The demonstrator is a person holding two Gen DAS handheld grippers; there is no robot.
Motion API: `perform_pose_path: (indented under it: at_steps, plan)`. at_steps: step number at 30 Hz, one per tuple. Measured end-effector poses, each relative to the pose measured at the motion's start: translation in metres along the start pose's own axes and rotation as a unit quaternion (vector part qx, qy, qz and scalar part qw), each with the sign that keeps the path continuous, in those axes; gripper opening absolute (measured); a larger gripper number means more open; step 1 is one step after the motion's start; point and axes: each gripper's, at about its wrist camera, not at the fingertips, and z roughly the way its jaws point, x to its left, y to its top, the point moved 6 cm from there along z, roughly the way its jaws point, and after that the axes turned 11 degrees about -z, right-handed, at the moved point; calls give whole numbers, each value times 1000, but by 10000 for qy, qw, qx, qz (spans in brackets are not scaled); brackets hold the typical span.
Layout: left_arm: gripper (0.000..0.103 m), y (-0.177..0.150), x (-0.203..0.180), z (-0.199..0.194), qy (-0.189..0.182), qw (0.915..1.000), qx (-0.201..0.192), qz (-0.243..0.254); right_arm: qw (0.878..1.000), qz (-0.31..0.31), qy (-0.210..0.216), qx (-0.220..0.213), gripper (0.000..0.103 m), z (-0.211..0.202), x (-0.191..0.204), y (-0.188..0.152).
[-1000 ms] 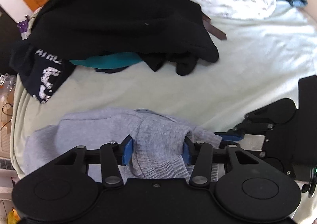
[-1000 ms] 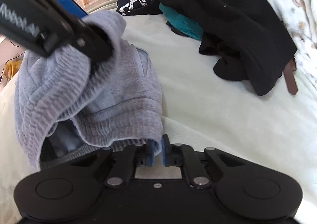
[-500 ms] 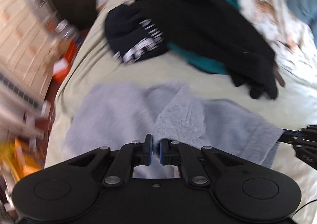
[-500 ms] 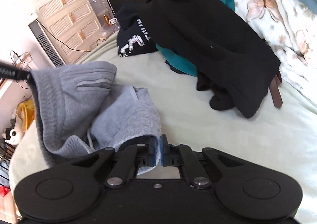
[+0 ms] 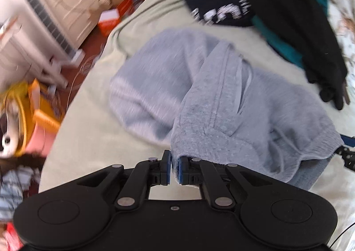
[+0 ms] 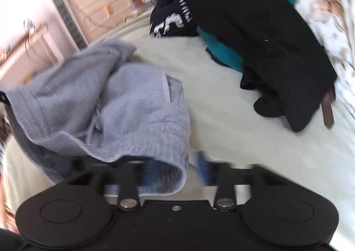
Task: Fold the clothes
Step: 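Lift the waistband with both grippers and flip it over the legs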
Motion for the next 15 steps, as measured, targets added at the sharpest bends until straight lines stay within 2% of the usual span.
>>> perform_pose_path:
  at_steps: [1, 3, 5, 9, 11, 13, 15]
  plan:
    - [8, -3, 3, 2, -7, 10000, 37, -43, 10000, -44, 41, 57, 50, 5, 3, -1]
    - [8, -6, 6, 4, -35, 10000, 57, -48, 9995, -67, 191, 228, 31, 18, 12, 0]
    - [12, -8, 5, 7, -37, 9999, 121, 34, 9994, -81, 96, 312, 11, 20, 15, 3]
    - [15, -13, 3, 12, -72, 9994, 246, 212, 9995, 175, 71, 261, 7, 8, 13, 13]
    - [27, -15, 0, 13, -114, 9989, 294, 352, 9997, 167, 112, 129, 6, -5, 15, 23]
    - [48, -15, -6, 14, -151, 9975, 258, 646, 9999, 101, 137, -26, 6, -21, 20, 36]
    - [50, -14, -14, 13, -163, 9944, 162, 1036, 9997, 67, 153, -153, 6, -35, 24, 48]
